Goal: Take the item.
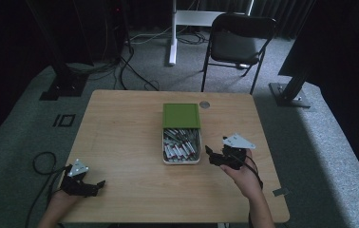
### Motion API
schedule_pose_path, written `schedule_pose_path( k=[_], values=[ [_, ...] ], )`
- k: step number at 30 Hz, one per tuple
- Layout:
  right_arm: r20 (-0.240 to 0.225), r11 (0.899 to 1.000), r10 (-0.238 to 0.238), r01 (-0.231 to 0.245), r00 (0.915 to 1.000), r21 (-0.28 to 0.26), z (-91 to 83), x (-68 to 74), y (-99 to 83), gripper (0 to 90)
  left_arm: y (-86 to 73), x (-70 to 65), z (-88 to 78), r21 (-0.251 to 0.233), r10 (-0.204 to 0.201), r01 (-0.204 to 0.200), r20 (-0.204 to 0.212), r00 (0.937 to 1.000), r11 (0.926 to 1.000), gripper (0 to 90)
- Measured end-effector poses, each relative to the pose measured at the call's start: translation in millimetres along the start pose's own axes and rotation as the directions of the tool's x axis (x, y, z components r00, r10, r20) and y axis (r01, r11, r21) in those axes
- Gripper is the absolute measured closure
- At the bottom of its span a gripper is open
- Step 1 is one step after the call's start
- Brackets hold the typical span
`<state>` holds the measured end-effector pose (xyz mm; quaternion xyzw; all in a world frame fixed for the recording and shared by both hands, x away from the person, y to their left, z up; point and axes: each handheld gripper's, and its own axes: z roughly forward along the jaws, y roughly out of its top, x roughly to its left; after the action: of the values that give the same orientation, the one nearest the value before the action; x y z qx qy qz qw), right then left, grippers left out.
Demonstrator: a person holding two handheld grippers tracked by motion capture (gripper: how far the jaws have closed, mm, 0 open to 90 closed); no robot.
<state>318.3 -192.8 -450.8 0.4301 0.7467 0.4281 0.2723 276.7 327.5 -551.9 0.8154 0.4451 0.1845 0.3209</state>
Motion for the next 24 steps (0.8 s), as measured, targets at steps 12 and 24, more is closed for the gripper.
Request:
schedule_pose_path(
  k=[12,24],
  values=[
    [-0.088,0.998,-0.068,0.066,0.9938,-0.021,17.1,34.5,11.7,35.8,0.0,-0.1,0.1,-0.001,-0.002,0.002,0.000,1.0000,1.0000,1.4],
    [-0.122,0.990,-0.136,0.140,0.9831,0.023,38.9,59.2,6.1,60.6,0.0,0.0,0.0,0.000,0.000,0.000,0.000,1.0000,1.0000,1.4]
  ],
)
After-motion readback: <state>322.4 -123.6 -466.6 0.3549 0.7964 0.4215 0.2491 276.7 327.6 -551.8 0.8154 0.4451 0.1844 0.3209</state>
